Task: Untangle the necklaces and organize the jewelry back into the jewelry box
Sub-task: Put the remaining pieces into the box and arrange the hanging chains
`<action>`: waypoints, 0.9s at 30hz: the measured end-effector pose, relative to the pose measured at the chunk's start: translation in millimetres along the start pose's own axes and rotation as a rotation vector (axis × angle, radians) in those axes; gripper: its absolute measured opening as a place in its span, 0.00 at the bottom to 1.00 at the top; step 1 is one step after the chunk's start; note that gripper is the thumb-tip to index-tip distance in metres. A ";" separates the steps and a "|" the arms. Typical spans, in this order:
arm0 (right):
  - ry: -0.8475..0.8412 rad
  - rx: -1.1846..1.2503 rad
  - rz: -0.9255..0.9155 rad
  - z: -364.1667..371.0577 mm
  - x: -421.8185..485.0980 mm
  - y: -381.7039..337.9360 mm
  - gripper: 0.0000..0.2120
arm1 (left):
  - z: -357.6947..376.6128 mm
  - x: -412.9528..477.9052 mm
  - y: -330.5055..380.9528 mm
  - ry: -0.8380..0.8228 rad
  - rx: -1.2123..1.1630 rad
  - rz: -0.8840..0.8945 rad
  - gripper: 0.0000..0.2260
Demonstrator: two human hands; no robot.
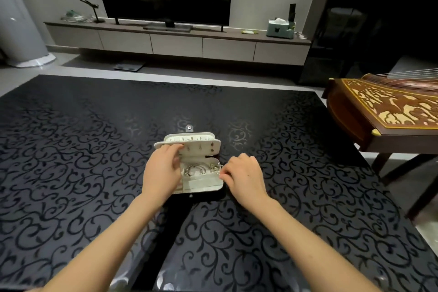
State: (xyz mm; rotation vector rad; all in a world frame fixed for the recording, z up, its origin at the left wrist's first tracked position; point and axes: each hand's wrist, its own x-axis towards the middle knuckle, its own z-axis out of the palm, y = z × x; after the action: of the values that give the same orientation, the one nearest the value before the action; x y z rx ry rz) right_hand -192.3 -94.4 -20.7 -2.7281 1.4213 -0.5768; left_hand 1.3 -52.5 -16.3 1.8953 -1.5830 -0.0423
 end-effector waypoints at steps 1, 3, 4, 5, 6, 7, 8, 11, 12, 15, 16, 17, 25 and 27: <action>0.008 -0.012 -0.007 3.6 7.4 -5.0 0.09 | -0.2 3.9 -0.3 0.007 -0.012 -0.009 0.18; 0.009 -0.025 -0.015 8.5 22.7 -11.8 0.09 | 0.0 11.8 -0.2 0.017 -0.029 -0.009 0.20; 0.011 -0.032 -0.016 11.5 29.8 -13.4 0.10 | 0.1 15.7 -0.3 0.014 -0.029 -0.004 0.20; 0.007 -0.036 -0.025 15.7 37.0 -14.9 0.10 | 0.0 20.6 -1.7 0.005 -0.026 -0.001 0.21; -0.020 -0.031 -0.026 20.3 43.1 -16.7 0.11 | -0.1 25.2 -3.4 -0.006 -0.024 0.000 0.21; -0.064 -0.024 -0.021 22.4 48.0 -18.9 0.13 | 0.2 29.3 -5.7 -0.019 -0.026 -0.005 0.20; -0.096 -0.021 -0.023 24.6 53.9 -22.2 0.13 | -1.3 33.7 -9.9 -0.025 -0.024 -0.013 0.19; -0.137 0.013 -0.047 27.5 65.8 -27.2 0.13 | -6.8 42.4 -23.7 -0.020 -0.006 -0.032 0.16; -0.135 0.025 -0.051 26.8 67.6 -27.0 0.13 | -7.6 43.4 -28.3 -0.029 0.002 -0.035 0.15; -0.103 0.030 -0.041 25.1 69.3 -22.2 0.12 | -2.2 38.9 -39.5 -0.120 0.016 -0.009 0.11; -0.095 0.036 -0.023 23.9 68.2 -19.4 0.12 | 1.5 35.2 -41.2 -0.156 0.020 0.017 0.10; -0.098 0.050 0.002 23.7 65.6 -15.6 0.12 | 6.6 30.0 -43.3 -0.192 0.023 0.037 0.10; -0.161 0.181 0.111 12.8 45.8 3.6 0.14 | 26.2 29.4 -38.1 -0.261 0.200 0.192 0.18; -0.144 0.194 0.165 6.5 40.5 8.8 0.13 | 30.4 40.9 -31.8 -0.321 0.189 0.157 0.17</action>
State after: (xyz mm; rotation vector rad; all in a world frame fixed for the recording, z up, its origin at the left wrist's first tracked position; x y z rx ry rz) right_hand -176.1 -132.7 -15.6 -2.4224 1.4544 -0.4729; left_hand 26.9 -101.1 -40.6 1.9743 -2.0101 -0.1398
